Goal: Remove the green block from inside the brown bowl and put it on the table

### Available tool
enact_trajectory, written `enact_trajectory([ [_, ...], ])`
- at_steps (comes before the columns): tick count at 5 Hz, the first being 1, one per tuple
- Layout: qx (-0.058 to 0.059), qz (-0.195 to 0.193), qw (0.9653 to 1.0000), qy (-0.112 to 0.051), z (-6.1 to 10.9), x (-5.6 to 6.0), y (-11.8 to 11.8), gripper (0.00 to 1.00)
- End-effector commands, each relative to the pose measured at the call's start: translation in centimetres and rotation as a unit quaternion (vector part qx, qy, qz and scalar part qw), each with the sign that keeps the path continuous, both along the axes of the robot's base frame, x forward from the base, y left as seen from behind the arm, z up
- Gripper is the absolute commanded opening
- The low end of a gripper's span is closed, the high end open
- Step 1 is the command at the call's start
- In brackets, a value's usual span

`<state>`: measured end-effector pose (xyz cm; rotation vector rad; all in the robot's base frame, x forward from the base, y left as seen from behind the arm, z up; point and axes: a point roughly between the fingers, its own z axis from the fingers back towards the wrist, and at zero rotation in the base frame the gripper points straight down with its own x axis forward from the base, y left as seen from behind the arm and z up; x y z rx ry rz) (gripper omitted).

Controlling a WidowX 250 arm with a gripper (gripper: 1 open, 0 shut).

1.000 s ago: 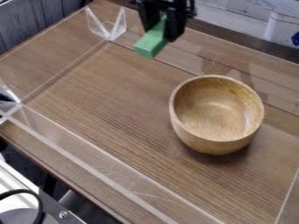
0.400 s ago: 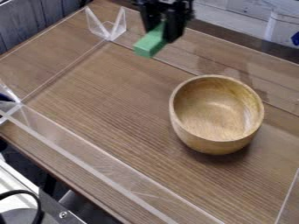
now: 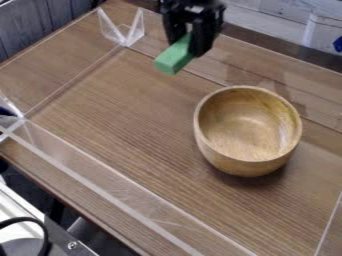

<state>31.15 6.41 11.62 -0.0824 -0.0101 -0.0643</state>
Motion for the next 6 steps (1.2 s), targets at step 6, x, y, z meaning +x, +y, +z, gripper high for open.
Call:
enact_trajectory([
  [6, 0.032, 0.046, 0.9980, 0.027, -8.1, -3.9, 7.2, 0.00],
])
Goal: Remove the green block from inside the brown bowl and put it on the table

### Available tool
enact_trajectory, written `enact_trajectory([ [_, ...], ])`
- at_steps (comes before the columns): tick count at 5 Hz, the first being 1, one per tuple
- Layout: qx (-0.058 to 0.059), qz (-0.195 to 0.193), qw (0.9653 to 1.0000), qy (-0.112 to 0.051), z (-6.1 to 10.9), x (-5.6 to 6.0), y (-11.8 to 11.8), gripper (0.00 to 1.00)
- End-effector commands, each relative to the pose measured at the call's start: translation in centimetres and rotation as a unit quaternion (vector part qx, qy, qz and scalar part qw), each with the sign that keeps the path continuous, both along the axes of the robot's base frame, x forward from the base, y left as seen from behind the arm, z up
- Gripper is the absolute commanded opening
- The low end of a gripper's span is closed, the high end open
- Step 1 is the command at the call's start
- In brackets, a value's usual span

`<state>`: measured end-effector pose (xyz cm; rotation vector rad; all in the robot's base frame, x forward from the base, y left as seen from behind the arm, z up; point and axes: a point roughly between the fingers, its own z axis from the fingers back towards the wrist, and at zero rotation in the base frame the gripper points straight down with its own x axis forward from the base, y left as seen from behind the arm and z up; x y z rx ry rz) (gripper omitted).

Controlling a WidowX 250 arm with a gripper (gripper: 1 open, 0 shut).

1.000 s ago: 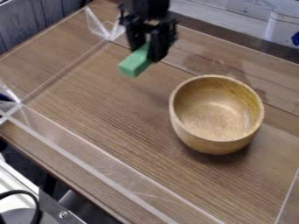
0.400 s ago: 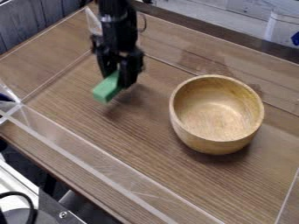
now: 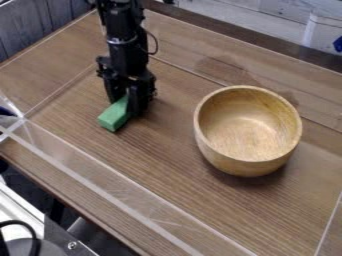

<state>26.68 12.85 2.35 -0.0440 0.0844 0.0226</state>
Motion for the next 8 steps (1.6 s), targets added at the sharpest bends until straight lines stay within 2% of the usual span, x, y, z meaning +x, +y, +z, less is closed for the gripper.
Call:
enact_trajectory([
  [1, 0.011, 0.009, 0.9997, -0.020, 1.4, 0.5, 0.9, 1.00],
  [4, 0.003, 0.027, 0.9993, -0.026, 3.2, 0.1, 1.2, 1.00],
  [5, 0.003, 0.031, 0.9990, -0.031, 4.2, 0.0, 1.3, 1.00],
  [6, 0.003, 0.033, 0.9984, -0.045, 6.0, -0.1, 1.2, 1.00],
  [7, 0.004, 0.035, 0.9984, -0.045, 5.9, -0.3, 1.1, 1.00],
  [8, 0.005, 0.036, 0.9986, -0.039, 5.3, -0.3, 1.1, 1.00],
])
